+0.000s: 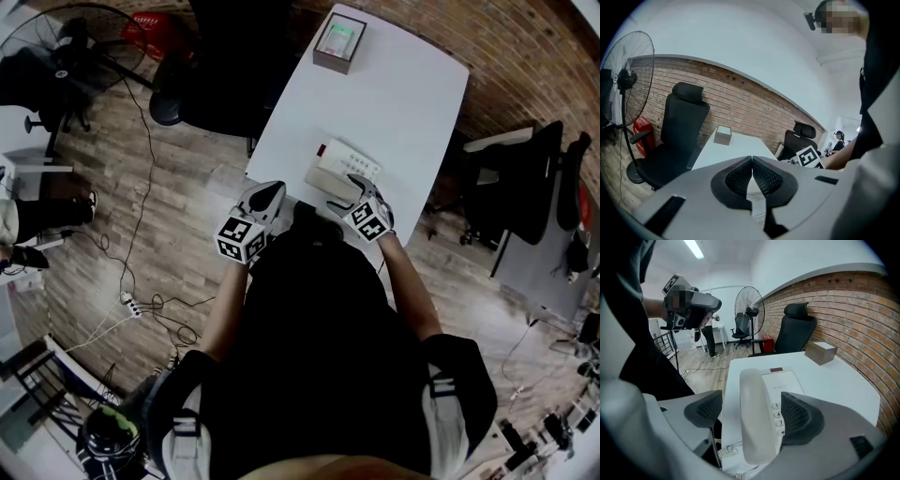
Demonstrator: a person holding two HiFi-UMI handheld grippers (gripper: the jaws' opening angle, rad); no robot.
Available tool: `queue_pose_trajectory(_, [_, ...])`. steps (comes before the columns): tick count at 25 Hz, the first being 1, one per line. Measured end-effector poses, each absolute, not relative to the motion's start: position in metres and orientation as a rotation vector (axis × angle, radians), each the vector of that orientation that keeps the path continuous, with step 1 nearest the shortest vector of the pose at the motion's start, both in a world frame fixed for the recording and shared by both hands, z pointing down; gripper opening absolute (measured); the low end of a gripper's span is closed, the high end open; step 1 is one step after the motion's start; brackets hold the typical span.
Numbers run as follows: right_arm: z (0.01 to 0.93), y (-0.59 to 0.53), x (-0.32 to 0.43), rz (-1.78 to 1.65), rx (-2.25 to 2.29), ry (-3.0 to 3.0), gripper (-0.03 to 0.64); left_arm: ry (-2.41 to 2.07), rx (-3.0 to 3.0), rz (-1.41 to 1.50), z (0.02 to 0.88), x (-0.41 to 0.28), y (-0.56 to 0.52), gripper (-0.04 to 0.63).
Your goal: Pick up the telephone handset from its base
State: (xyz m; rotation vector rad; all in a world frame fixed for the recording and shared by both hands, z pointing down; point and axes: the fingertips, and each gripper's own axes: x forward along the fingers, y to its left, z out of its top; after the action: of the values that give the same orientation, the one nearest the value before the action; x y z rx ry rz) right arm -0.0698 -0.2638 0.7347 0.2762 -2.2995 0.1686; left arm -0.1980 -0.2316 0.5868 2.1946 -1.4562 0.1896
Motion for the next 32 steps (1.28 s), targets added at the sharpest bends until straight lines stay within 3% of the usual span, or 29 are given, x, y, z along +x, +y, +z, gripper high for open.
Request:
queue_pose_trajectory(15, [0.770,-0.270,-0.075,0.067,0.257,-2.131,0.273,-1.350,2.258,0.227,0.597,-0.221,-0.274,0.020])
queue_pose_trajectory(18, [0.776,-0.269,-0.075,0.083,0.232,-2.110,0.222,-1.320,2.278,0.232,0.598,-0.224,-0.285,0.020])
queue_pose_trajectory(32, [0.771,-0.267,-0.065,0.081,0.222,-2.077,0.209,-1.181,2.380,0.244,0.598,-0.212,-0.327,0.020])
